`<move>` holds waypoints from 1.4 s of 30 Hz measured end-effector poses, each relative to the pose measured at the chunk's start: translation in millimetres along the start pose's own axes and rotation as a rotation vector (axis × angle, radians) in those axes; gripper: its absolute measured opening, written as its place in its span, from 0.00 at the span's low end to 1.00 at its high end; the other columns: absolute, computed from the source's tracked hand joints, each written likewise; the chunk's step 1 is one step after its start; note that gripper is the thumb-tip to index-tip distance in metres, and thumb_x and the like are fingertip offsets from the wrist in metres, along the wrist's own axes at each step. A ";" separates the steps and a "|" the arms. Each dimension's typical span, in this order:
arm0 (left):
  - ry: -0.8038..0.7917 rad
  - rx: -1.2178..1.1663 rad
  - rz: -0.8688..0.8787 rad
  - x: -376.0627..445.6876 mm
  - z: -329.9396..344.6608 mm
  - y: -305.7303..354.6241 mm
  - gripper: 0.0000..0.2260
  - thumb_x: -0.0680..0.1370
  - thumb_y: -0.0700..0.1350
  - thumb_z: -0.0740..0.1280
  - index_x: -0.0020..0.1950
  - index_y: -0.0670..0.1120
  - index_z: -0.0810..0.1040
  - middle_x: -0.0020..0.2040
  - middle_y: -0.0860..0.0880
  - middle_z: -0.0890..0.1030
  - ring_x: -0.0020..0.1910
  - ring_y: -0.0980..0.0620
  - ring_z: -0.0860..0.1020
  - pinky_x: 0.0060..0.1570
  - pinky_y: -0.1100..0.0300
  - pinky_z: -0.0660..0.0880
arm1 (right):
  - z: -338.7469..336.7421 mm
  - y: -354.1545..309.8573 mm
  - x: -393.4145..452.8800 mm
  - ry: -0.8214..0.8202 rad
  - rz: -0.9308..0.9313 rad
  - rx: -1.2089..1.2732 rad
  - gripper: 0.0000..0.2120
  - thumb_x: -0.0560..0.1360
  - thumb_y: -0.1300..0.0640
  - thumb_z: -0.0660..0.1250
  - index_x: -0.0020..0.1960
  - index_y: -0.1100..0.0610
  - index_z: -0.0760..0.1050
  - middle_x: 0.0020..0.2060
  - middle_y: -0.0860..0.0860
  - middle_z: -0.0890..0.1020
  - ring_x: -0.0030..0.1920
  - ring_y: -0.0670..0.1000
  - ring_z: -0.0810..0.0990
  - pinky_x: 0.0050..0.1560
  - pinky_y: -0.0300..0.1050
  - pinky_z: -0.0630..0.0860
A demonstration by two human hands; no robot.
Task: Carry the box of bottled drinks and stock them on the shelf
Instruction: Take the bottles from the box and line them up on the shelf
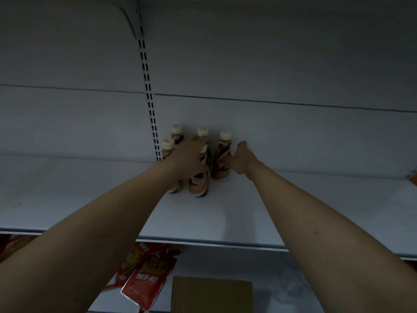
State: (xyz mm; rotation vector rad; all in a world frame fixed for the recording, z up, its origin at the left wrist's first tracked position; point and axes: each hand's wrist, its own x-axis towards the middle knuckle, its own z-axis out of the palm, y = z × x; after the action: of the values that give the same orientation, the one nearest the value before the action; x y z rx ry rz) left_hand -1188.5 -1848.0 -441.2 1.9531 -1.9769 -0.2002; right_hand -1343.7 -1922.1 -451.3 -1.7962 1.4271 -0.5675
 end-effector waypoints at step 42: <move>-0.574 -0.447 -0.317 -289.3 278.5 65.5 0.05 0.77 0.43 0.64 0.50 0.46 0.79 0.46 0.47 0.82 0.45 0.47 0.81 0.40 0.56 0.77 | 108.5 257.3 -248.3 -0.325 0.266 -0.274 0.07 0.75 0.53 0.65 0.50 0.56 0.75 0.49 0.58 0.83 0.49 0.60 0.82 0.49 0.52 0.78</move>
State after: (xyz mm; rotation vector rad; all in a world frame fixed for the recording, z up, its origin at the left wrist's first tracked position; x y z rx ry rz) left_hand -1350.1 -1599.9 -720.3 2.0194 -1.6831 -1.2876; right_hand -1491.4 -1676.7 -691.4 -1.7653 1.5316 0.0602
